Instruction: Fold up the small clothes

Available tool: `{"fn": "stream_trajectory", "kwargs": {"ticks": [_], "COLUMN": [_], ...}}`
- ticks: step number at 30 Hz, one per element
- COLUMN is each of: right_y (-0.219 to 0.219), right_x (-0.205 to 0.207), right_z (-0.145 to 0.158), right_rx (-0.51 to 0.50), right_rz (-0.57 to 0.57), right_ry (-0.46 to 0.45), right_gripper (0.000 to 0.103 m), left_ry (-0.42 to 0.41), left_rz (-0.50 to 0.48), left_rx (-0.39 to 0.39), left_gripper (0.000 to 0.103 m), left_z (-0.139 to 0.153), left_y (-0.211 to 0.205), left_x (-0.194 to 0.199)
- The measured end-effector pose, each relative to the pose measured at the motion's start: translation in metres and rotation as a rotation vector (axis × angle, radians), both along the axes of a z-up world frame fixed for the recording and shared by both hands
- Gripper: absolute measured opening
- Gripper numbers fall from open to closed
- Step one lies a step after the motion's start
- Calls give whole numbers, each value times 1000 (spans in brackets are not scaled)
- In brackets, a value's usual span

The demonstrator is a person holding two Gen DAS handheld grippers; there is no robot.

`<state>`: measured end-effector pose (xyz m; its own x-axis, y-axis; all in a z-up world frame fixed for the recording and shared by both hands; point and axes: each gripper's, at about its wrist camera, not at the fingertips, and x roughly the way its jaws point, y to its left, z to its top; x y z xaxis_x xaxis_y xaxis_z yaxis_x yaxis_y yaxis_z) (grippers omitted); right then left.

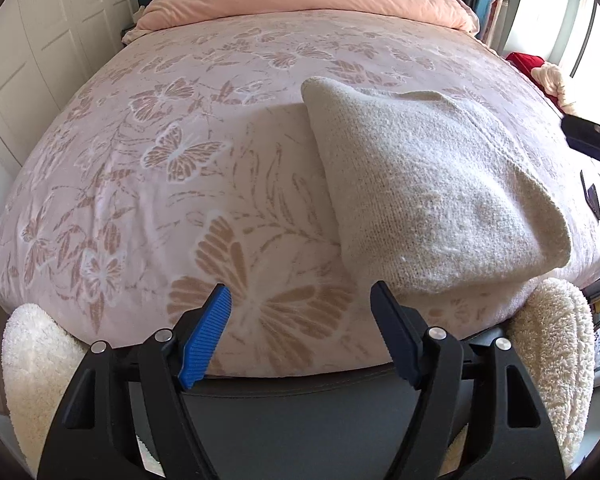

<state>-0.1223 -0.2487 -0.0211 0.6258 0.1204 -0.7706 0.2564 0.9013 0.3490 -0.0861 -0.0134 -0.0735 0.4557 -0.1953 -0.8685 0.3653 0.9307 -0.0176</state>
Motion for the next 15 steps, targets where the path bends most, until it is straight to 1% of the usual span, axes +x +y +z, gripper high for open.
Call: {"fn": "stream_trajectory", "kwargs": {"ticks": [2,3,4,5,6,8,9,10,11,12,14,15], "right_y": [20,30,39,43,46,55,63,72,82,90,101,103], "right_x": [23,33,33,33,34,28,27,28,30,34,53,52], "right_z": [-49,-77,-85,-76,-59,-19,-5,2,-1,-13,-63,-79], "right_rx": [42,33,1,-15,-12,30,-2,-43,-69,-81,-96,-85], "right_rz": [89,127,139,125,111,152,170,190,224,258,300,299], "right_ry": [137,215,218,210,197,73,42,34,44,81,214,219], "right_gripper": [21,21,19,19,20,19,19,20,20,20,20,16], "left_ry": [-8,-13,-16,-18,-16,-14,-7,1,8,12,11,7], "left_rz": [-2,2,8,16,25,41,53,61,65,66,57,51], "left_rx": [2,1,0,-1,-1,-1,-2,-7,-10,-11,-10,-9], "left_gripper": [70,71,71,71,71,72,72,72,72,72,72,72], "left_z": [2,4,5,6,6,5,4,2,1,0,0,1], "left_y": [0,2,3,6,9,14,16,17,18,18,16,15], "left_x": [-1,-1,-2,-1,0,1,3,4,5,6,5,4]}}
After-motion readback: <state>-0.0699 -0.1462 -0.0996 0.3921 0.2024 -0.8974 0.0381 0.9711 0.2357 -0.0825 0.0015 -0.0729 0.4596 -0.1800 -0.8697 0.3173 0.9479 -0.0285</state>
